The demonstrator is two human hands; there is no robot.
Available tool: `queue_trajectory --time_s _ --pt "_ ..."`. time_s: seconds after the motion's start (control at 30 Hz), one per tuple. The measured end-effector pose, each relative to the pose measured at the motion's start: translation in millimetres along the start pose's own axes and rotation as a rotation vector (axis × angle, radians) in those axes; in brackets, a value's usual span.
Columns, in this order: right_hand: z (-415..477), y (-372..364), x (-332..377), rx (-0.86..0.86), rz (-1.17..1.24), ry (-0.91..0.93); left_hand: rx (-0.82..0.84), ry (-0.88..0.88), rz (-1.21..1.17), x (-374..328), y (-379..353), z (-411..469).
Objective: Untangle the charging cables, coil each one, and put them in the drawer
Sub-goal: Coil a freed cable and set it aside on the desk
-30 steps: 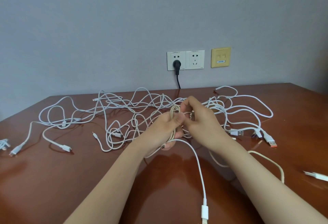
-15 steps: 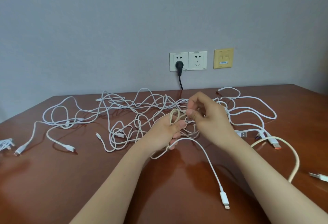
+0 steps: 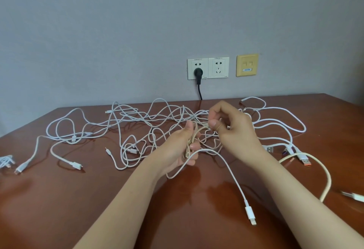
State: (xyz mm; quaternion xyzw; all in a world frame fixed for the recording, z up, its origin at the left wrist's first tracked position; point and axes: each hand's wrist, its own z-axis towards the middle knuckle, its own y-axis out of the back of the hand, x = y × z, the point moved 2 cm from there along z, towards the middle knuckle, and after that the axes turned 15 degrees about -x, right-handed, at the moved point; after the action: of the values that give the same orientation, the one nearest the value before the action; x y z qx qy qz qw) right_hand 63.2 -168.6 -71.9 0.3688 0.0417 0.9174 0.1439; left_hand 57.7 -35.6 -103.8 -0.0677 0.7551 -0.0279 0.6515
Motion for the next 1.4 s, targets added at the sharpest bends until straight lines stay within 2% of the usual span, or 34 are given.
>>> queue_trajectory --time_s 0.2,0.33,0.43,0.53,0.63,0.73,0.83,0.97,1.1,1.27,1.4 --pt "0 -3 0 -0.036 0.032 -0.047 0.083 -0.123 0.297 7 -12 -5" --pt "2 -2 -7 -0.089 0.002 -0.101 0.078 -0.194 0.284 10 -20 -7" --pt "2 -2 -12 -0.089 -0.068 -0.105 -0.01 -0.249 0.192 7 -20 -4" --pt "0 -5 -19 0.043 -0.087 -0.179 -0.126 -0.24 0.023 0 -12 1" --pt "-3 -8 -26 0.148 -0.131 -0.223 -0.314 -0.237 -0.062 -3 1 7" --pt "-1 -5 -25 0.155 -0.285 -0.152 -0.405 -0.245 -0.081 -4 7 9" --pt "-2 -4 -14 0.16 -0.477 0.011 -0.37 -0.244 -0.128 -6 2 5" --pt "-8 -9 -7 0.17 -0.474 0.074 -0.323 -0.276 -0.184 -3 -10 4" --pt "-17 -18 -6 0.243 -0.465 0.136 -0.352 -0.353 -0.044 5 -9 9" --pt "-16 -19 -10 0.272 -0.487 0.052 -0.286 -0.26 -0.173 2 -11 2" --pt "-14 -19 -14 0.311 -0.509 -0.026 -0.137 -0.2 -0.362 -3 -9 -3"
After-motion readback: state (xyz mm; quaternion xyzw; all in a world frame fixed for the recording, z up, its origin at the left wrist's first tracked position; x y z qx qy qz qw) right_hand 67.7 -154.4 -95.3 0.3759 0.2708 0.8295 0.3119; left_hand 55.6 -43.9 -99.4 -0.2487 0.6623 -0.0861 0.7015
